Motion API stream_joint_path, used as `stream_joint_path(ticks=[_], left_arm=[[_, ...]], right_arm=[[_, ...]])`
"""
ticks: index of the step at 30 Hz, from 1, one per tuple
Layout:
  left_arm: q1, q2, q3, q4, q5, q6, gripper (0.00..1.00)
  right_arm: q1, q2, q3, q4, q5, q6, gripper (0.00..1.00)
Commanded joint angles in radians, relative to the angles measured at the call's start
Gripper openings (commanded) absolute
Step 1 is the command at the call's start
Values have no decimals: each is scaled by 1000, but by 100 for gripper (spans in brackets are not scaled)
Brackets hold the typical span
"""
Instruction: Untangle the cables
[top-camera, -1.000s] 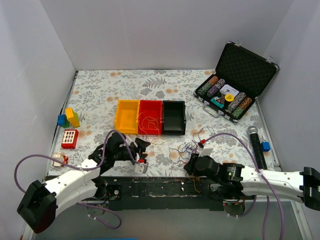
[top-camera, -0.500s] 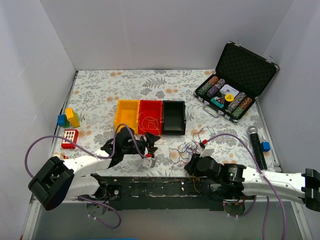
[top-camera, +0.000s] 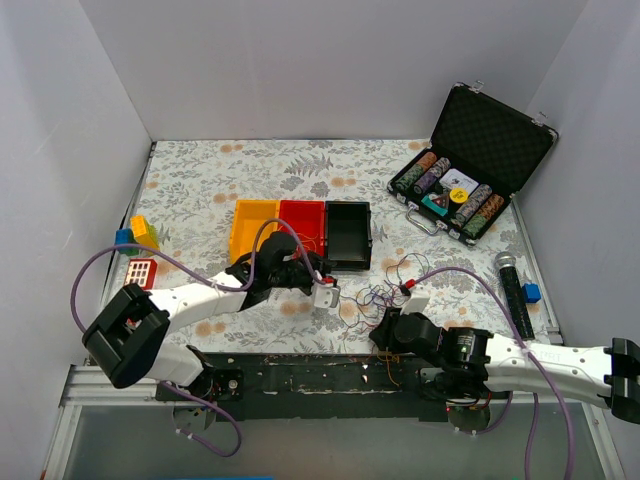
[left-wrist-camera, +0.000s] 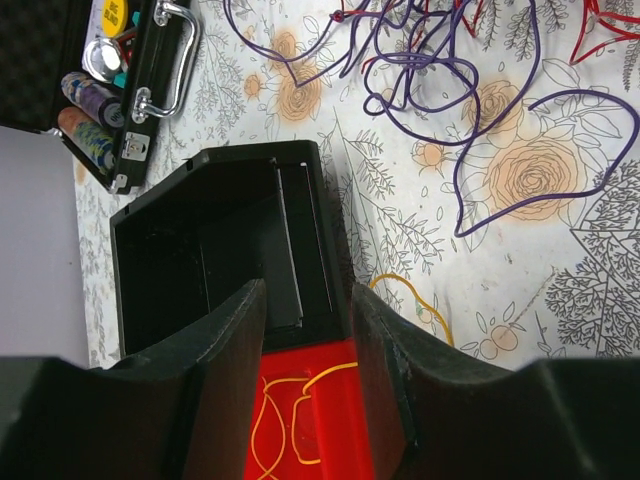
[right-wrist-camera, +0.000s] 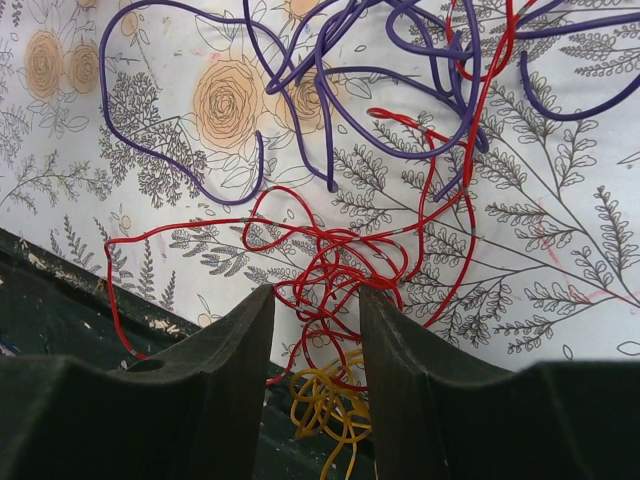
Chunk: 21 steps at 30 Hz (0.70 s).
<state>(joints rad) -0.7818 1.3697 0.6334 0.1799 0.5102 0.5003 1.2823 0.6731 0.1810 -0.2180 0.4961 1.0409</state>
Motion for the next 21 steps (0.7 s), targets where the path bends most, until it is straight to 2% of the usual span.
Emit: stream_joint_path(ticks=[1, 7, 11, 13, 17, 21], left_arm=[[-4, -6, 80, -163, -4, -11, 40], [-5, 6, 167, -359, 1, -17, 52], [-14, 34, 241, -561, 10, 4, 68], [-23, 52, 252, -608, 2, 11, 74], [-36, 80, 241, -576, -39, 21, 71], [-34, 115, 261, -533, -73, 17, 60]], right_arm=[[-1, -15, -9, -54, 29, 5, 48], [-1, -4, -9, -54, 32, 5, 48], [-3, 2, -8, -54, 35, 7, 48], [-1, 3, -11, -49, 35, 7, 48], [-3, 3, -14, -46, 35, 8, 48], [-1, 0, -15, -46, 29, 15, 48]])
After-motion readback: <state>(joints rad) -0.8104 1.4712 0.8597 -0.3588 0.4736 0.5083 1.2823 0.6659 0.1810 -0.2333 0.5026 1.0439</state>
